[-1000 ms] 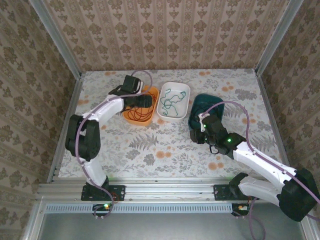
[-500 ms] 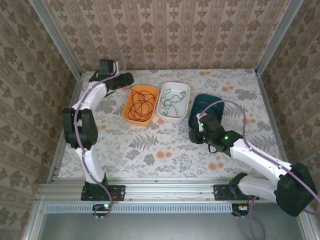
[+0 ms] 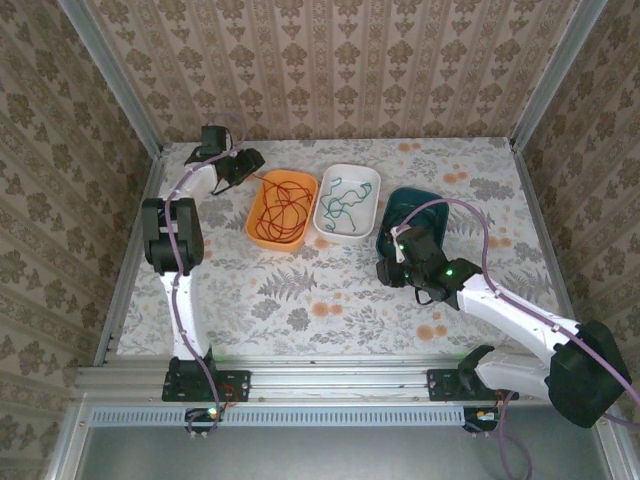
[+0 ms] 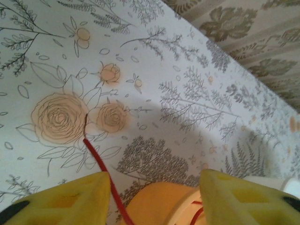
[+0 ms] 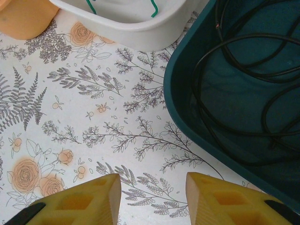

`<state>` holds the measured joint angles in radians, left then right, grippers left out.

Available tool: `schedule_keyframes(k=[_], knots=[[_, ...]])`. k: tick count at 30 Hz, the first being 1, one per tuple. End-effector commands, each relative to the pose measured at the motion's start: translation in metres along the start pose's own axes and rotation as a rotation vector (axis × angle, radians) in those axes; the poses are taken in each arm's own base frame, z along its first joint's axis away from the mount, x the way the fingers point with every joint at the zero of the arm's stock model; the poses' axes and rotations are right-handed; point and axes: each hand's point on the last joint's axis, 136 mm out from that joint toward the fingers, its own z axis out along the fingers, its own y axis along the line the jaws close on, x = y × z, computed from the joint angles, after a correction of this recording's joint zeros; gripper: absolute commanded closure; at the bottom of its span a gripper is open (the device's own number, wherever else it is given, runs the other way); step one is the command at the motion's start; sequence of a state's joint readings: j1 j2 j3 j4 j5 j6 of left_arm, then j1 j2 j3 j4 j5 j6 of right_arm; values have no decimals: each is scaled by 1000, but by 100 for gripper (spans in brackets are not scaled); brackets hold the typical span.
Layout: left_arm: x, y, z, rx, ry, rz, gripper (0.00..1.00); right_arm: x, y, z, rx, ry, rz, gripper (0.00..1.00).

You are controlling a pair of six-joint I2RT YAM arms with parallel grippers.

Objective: Untangle the cables

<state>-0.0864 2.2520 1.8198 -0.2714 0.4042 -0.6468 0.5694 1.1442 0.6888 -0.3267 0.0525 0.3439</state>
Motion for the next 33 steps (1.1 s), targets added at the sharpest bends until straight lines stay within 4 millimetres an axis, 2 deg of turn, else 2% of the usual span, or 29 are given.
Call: schedule_keyframes(k=[1, 8, 14, 24, 27, 31, 33], knots=[[-6, -5, 11, 33, -19, -41, 50, 2, -5, -1, 26, 20, -6, 57], [5, -1, 6, -6, -25, -28, 51, 3, -8, -1, 35, 17, -9, 57], [12, 14, -3, -67, -61, -55, 49, 4, -5, 3, 22, 22, -2, 57], [18, 11, 5, -54, -61, -64, 50, 7, -5, 5, 19, 24, 8, 57], [18, 9, 11, -46, -53, -71, 58, 7, -6, 4, 22, 24, 10, 57], [16, 2, 15, -31, -59, -70, 80, 7, -6, 4, 23, 25, 13, 57], [14, -5, 13, -25, -68, -54, 87, 7, -6, 3, 24, 24, 15, 57]])
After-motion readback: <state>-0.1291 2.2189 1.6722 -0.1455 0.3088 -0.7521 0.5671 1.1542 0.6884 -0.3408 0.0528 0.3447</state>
